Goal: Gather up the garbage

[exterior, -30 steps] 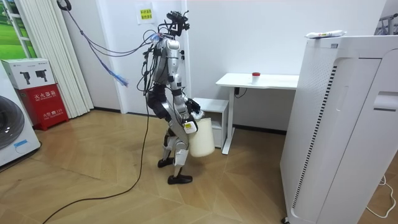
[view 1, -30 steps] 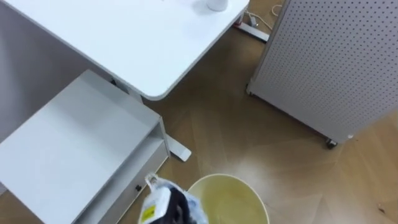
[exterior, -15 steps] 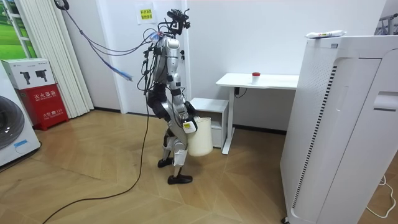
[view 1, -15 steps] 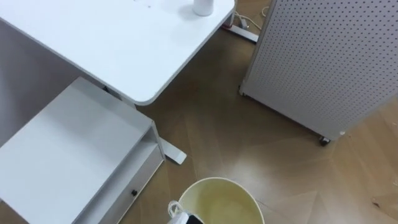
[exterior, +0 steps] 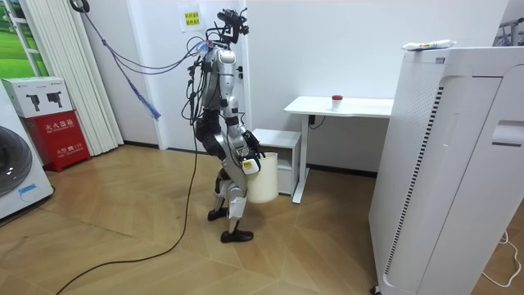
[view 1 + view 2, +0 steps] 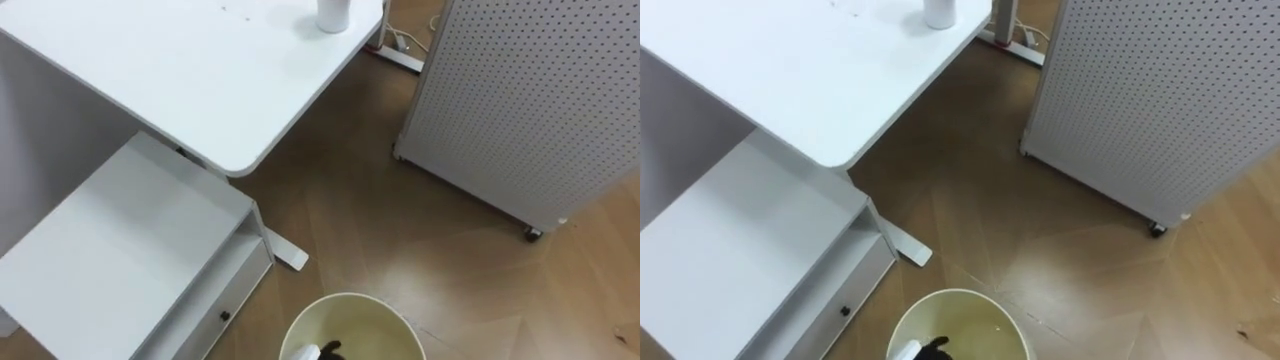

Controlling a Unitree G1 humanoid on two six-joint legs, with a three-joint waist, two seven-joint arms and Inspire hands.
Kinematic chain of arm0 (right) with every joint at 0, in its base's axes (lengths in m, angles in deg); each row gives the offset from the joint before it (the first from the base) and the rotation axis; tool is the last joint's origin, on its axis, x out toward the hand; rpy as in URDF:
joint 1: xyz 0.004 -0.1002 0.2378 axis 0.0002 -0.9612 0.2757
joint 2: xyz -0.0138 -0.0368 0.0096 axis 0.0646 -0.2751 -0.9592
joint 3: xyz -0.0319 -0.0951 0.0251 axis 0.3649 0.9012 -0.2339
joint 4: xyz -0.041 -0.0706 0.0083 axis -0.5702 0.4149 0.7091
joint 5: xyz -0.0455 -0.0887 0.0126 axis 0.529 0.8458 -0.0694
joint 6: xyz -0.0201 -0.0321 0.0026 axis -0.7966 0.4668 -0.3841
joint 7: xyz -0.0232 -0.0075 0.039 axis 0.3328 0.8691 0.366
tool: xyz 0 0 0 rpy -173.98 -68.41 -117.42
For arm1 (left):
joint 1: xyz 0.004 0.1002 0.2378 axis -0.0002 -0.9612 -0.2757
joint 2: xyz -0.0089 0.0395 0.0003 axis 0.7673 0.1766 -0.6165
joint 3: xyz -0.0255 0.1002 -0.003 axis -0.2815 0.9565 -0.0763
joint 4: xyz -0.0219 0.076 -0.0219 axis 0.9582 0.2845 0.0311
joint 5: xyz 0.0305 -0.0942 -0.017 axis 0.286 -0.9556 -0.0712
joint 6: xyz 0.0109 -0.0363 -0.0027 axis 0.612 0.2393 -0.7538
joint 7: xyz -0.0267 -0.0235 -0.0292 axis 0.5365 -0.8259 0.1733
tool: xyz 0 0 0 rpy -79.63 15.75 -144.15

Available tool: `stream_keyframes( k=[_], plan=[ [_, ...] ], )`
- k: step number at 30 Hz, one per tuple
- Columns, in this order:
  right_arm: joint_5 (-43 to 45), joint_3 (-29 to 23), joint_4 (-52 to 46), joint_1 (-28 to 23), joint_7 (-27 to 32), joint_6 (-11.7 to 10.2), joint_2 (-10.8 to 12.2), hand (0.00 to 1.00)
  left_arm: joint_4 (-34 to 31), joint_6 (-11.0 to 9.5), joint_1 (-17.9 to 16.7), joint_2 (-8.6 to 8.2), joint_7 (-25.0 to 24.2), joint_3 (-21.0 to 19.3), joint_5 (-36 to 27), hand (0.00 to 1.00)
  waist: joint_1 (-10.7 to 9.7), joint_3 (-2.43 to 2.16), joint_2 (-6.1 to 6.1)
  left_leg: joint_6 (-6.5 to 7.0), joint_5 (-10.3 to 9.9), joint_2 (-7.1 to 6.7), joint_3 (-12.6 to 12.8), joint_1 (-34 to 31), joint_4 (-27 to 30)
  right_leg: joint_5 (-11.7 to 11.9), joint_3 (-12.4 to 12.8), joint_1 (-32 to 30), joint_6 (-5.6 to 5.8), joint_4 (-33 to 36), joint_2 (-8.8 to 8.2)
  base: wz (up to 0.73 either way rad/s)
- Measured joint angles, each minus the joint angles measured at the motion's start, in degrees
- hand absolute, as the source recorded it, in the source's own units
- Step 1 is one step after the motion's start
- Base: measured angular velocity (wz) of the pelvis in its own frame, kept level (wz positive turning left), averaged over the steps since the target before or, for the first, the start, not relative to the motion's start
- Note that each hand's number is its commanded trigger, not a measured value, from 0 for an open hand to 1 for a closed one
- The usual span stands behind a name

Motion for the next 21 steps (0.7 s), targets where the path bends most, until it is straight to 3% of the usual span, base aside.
stream_keyframes(
  k=[3, 8, 12, 19, 21],
  plan=[
    [1.5, -1.8, 0.5, -0.8, -1.8, 0.7, -0.1, 1.00, -1.5, 0.0, -1.1, 1.77, -0.1, -1.0, 2.4, 0.00, -0.4, 0.01, 0.04, -0.23, 0.3, -0.07, 0.0, 3.0, -2.1, 0.2, 0.0, 2.9, 0.12, -1.7, 0.32, 0.00],
    [2.2, -2.4, 0.1, -2.7, -3.3, 0.7, -0.7, 1.00, -3.6, 0.0, -2.9, 2.96, -0.7, -2.5, 3.9, 0.00, -0.9, -0.17, 0.32, -0.47, 1.5, -0.82, -0.1, 7.6, -6.3, 0.3, -0.2, 6.9, 0.37, -4.4, 0.39, 0.02],
    [2.2, -3.3, -1.8, -6.1, -4.3, 0.6, -2.1, 1.00, -11.2, -0.1, -7.0, 4.62, -0.5, -3.6, 3.9, 0.00, -1.4, -0.45, 0.81, -0.69, 1.8, -0.82, -0.4, 11.4, -8.6, 0.4, -1.5, 11.0, 0.43, -6.8, 0.50, 0.04],
    [2.0, -7.9, -2.3, -9.2, -4.4, 0.7, -2.3, 1.00, -17.9, -1.3, -8.6, 6.74, 0.5, -8.1, 3.8, 0.00, -1.7, -0.87, 1.07, -0.98, 2.0, -1.08, -0.4, 17.7, -12.3, 0.3, -1.4, 16.8, 0.66, -9.2, 0.93, -0.01],
    [1.8, -8.9, -4.3, -10.8, -3.9, 0.7, -2.8, 1.00, -22.2, -1.4, -9.6, 8.41, 1.7, -9.2, 3.4, 0.00, -1.7, -1.24, 0.85, -1.10, 2.0, -1.08, -0.4, 19.7, -13.2, 0.3, -1.5, 18.4, 0.71, -9.7, 1.07, 0.00]
  ],
)
